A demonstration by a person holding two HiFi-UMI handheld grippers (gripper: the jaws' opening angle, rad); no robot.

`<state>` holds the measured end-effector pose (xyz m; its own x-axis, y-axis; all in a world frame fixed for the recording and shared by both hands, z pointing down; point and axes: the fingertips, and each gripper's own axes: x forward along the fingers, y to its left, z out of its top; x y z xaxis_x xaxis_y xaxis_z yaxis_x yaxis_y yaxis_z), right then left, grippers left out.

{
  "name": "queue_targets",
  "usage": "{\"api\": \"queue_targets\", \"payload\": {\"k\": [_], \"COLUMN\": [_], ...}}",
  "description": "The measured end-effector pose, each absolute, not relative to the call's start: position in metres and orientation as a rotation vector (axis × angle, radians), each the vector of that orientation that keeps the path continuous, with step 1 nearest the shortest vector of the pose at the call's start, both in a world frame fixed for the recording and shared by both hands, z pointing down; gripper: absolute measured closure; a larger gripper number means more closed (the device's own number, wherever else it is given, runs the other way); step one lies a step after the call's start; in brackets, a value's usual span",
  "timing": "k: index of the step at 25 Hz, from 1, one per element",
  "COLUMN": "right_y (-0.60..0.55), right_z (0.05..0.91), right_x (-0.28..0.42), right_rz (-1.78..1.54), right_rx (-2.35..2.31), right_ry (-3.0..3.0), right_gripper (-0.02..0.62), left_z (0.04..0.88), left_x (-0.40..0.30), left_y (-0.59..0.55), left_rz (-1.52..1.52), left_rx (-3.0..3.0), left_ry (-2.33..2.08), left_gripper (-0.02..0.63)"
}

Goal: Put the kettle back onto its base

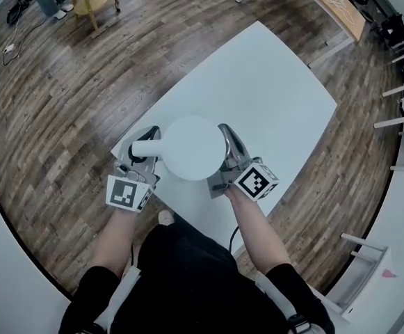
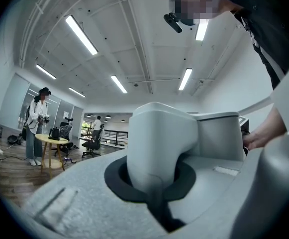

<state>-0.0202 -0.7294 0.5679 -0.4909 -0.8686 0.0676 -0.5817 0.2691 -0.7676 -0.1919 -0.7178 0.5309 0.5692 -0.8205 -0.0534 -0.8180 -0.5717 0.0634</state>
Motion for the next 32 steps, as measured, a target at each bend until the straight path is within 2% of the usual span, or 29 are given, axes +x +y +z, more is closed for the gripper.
{"api": "queue_targets", "payload": {"k": [32], "right_y": [-0.717], "right_z": [0.592], "right_x": [-0.023], "right_rz": [-1.094], "right_rx": [-1.273], "right_ry": [2.189], "right_gripper": [0.540], "left_z": [0.567], "left_x": [-0.194], "left_y": [-0.699], "left_rz": [-0.070], "left_rx": [2.765], "left_ry": [-1.448], "left_gripper": [0.604]}}
